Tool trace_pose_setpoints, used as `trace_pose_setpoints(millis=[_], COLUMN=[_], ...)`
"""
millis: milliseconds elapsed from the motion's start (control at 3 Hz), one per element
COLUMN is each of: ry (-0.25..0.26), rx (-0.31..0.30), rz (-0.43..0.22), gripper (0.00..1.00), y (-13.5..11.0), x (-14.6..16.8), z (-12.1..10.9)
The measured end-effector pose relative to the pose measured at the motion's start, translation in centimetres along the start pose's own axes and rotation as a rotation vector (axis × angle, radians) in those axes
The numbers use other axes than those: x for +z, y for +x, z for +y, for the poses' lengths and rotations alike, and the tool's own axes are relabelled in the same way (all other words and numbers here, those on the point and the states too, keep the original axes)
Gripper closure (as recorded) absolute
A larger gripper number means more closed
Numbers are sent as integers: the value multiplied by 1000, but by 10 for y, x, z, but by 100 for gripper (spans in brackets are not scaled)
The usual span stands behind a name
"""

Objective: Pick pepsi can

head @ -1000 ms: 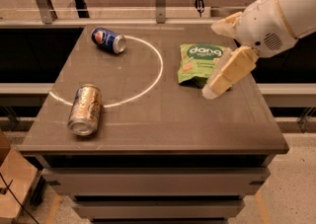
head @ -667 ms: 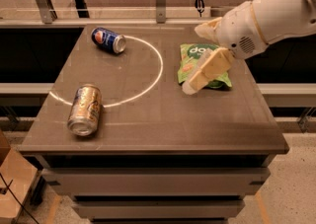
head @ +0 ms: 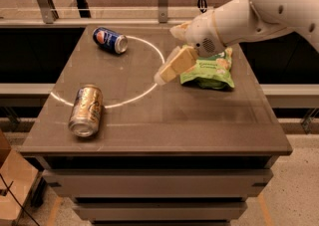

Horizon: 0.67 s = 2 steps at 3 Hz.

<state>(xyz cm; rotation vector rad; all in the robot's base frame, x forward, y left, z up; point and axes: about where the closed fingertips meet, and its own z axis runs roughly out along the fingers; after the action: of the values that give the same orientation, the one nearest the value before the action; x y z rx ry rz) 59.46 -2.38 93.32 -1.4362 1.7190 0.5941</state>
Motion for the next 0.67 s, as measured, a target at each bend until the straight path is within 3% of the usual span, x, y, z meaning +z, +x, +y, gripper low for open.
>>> trace_pose_setpoints(millis=[333, 667], ry=[-7, -7], rx=[19, 19], rz=[-53, -53], gripper=[0, 0], y=[-4, -5], x=[32, 33], z=[-20, -20])
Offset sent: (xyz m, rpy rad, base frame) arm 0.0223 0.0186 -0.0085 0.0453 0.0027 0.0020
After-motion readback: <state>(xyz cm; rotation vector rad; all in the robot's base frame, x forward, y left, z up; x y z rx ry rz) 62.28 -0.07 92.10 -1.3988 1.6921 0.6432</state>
